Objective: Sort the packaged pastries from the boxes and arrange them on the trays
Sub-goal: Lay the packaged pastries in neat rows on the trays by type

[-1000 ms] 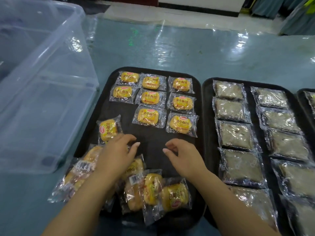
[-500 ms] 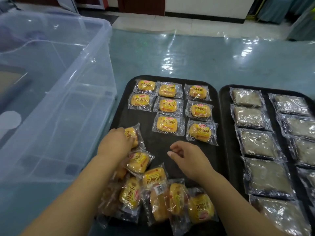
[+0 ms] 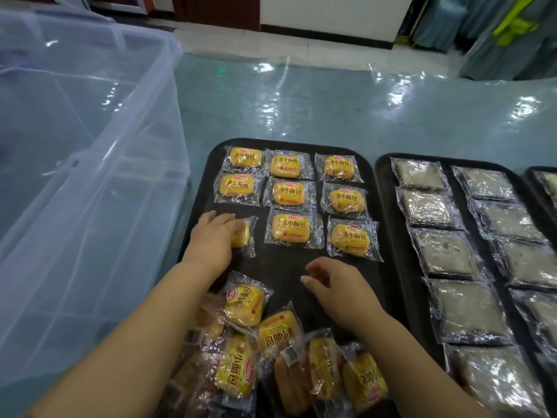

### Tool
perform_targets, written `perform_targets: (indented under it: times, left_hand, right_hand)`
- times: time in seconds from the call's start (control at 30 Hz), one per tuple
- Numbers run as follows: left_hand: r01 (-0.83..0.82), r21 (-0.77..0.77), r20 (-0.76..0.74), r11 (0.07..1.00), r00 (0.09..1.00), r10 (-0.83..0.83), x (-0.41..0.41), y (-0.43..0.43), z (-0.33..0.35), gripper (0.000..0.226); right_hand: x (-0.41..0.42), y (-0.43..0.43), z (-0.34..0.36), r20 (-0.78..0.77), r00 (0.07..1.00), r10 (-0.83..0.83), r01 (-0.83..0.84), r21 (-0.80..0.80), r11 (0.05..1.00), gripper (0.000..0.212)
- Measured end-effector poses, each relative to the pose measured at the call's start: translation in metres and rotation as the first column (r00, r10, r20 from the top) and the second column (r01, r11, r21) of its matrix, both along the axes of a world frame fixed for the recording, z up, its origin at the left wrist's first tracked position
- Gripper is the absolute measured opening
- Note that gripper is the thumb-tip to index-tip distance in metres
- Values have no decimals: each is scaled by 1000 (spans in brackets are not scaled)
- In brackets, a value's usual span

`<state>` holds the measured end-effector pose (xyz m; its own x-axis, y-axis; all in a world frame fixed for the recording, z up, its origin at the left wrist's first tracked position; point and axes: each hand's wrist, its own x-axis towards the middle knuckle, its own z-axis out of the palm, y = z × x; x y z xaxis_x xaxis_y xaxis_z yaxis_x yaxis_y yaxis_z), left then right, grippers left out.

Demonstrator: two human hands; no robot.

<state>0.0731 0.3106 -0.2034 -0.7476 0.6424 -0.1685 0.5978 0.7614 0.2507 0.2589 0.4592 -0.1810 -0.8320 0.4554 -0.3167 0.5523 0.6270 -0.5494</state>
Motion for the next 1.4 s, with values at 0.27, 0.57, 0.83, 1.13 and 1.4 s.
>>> perform_targets:
  times: [0.27, 0.57, 0.83, 1.13, 1.4]
  left_hand:
    - [-36, 153, 73, 988, 997, 25, -11, 7, -14, 54]
    - [-31, 360, 41, 932, 999, 17, 12, -11, 5, 36]
    - [-106, -36, 223, 994, 968, 112, 63, -45, 14, 60]
    - [-136, -33, 340, 990, 930, 139, 80, -62, 21, 48]
    - [-254, 238, 453, 938, 883, 124, 84, -64, 26, 76]
  right_hand:
    - [3, 2, -3, 25, 999, -31, 31, 0, 1000, 29]
    - [13, -4, -1, -1, 999, -36, 36, 1, 999, 27]
    - [29, -27, 1, 85, 995, 55, -51, -54, 997, 33]
    - [19, -52, 2, 265, 959, 100, -79, -90, 993, 34]
    - [18, -56, 2, 248, 968, -30, 86, -218, 972, 35]
